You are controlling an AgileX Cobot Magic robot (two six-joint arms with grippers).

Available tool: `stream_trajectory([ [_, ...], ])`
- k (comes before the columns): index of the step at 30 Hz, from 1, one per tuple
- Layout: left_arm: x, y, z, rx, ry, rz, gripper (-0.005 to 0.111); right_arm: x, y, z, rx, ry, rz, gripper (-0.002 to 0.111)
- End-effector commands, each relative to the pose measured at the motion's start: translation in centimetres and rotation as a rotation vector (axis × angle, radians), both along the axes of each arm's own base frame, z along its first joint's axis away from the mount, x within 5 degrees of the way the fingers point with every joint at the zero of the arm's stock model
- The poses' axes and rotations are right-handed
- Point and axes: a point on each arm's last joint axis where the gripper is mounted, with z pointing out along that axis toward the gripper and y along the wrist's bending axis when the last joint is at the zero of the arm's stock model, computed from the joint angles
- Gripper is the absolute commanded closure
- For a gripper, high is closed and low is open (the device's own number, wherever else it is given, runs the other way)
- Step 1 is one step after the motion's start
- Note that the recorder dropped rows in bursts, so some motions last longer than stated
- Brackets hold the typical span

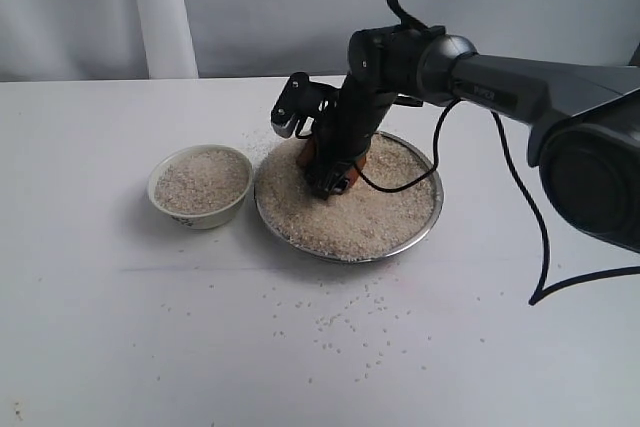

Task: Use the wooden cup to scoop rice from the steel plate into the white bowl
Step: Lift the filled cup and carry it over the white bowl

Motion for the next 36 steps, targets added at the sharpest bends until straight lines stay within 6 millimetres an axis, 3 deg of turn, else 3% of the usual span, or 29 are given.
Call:
stream_trajectory([
  [1,0.0,0.0,0.0,-0.003,-0.007,-0.001,0.107,-0.8,0.6,-0.4,0.035,0.053,-0.005,0.108],
  [15,0.0,0.0,0.0,-0.003,-0.007,-0.001,0.107,-1.6,0.7,6.8,0.142,-0.009,-0.011,0.108],
  [25,0.0,0.0,0.0,-0.003,-0.007,-0.001,0.107,-2.9,1.5,12.3,0.31,-0.049,0.032,0.108],
  [29,0.0,0.0,0.0,-0.003,-0.007,-0.001,0.107,-3.4,2.2,13.3,0.393,-0.044,0.07,0.108],
  [36,0.0,0.0,0.0,-0.003,-0.007,-0.001,0.107,-4.5,4.2,13.3,0.345,-0.109,0.159,0.108],
])
